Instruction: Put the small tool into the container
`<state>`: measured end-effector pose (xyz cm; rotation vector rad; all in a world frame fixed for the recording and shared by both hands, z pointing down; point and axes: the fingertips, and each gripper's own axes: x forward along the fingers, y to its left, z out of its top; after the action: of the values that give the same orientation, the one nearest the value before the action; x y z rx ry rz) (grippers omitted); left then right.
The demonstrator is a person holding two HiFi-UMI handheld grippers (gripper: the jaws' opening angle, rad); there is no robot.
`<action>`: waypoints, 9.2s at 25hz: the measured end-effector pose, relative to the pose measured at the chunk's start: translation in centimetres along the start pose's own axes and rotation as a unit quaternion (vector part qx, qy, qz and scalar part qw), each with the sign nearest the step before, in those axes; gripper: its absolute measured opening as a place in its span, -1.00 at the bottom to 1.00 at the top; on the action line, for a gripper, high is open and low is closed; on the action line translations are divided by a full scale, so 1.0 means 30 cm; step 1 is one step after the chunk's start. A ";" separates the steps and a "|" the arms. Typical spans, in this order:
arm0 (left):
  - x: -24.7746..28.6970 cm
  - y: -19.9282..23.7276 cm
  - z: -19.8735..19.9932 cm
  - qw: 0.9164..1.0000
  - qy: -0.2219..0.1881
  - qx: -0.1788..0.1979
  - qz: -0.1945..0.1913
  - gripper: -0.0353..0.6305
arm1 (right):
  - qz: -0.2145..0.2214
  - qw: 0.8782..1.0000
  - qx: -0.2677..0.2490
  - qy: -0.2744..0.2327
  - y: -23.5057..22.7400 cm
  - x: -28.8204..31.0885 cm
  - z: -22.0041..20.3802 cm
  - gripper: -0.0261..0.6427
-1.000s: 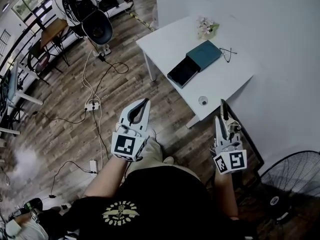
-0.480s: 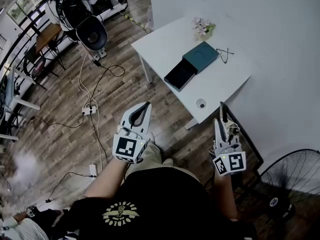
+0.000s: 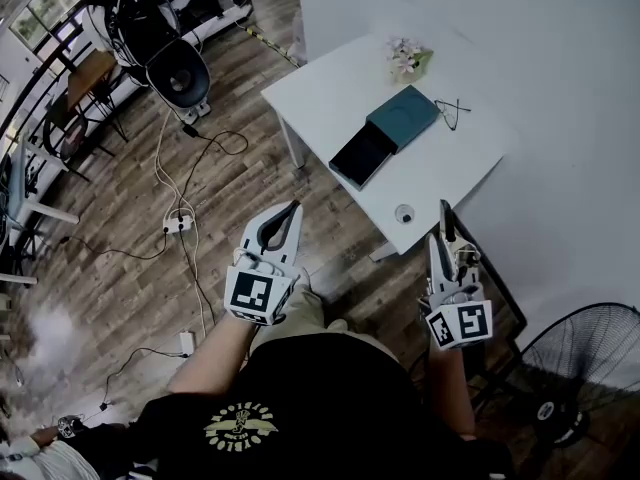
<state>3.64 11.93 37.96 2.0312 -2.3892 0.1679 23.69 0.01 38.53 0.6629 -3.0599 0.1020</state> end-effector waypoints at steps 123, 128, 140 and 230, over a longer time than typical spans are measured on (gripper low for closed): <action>1.357 0.512 -0.188 0.982 0.059 -0.002 -0.179 -0.88 | -0.115 0.984 0.124 0.049 -0.586 1.146 -0.197 -0.80; 1.416 0.496 -0.195 0.978 0.064 0.002 -0.199 -0.88 | -0.139 0.980 0.136 0.043 -0.631 1.160 -0.223 -0.80; 1.505 0.521 -0.161 0.944 0.048 0.013 -0.326 -0.88 | -0.252 0.954 0.158 0.021 -0.560 1.165 -0.201 -0.80; 1.407 0.673 -0.271 0.949 0.085 0.010 -0.304 -0.88 | -0.199 0.836 0.367 0.357 -0.322 1.302 -1.254 -0.38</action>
<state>-23.67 -25.75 47.39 2.5208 -1.5745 0.3378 -8.05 -22.44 77.54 0.9675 -2.0374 1.2332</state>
